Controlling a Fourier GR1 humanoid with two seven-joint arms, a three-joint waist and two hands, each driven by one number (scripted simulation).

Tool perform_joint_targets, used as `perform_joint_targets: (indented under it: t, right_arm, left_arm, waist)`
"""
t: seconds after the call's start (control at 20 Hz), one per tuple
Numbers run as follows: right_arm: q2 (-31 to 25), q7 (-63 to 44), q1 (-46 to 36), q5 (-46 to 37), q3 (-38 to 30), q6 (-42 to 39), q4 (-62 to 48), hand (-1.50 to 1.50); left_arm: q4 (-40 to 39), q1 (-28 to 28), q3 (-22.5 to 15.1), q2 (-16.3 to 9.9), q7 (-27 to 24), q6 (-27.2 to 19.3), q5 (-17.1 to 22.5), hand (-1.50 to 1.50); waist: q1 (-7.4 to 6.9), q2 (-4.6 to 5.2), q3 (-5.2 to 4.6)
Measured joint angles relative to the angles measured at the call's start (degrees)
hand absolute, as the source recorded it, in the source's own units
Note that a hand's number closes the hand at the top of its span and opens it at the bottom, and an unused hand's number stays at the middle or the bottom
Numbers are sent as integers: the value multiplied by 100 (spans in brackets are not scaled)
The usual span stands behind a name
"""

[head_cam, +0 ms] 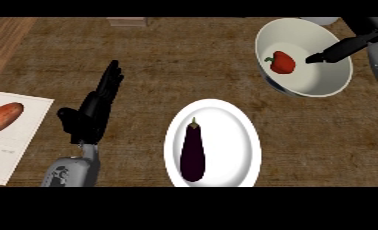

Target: Pick the bell pepper from the plate and place it in the bowl

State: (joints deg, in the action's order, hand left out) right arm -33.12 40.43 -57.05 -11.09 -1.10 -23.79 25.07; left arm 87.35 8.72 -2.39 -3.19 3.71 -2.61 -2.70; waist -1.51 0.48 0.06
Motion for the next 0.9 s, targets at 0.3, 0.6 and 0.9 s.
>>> perform_joint_targets:
  t: [0.3,0.6,0.9]
  right_arm:
    - [-363,-481,-291,380,-406,-604,-511,-150]
    - [-799,-821,-284,673,-647,-1212,-852,-150]
    - [-1108,-911,-4,829,-681,-1585,-770,-150]
  left_arm:
    - [28,29,-66,74,76,-64,-70,0]
    - [47,132,-82,93,113,-60,-80,0]
    - [83,169,-54,71,140,-43,-65,0]
  waist:
    - [3,3,-1]
    - [-46,39,6]
    - [-65,58,18]
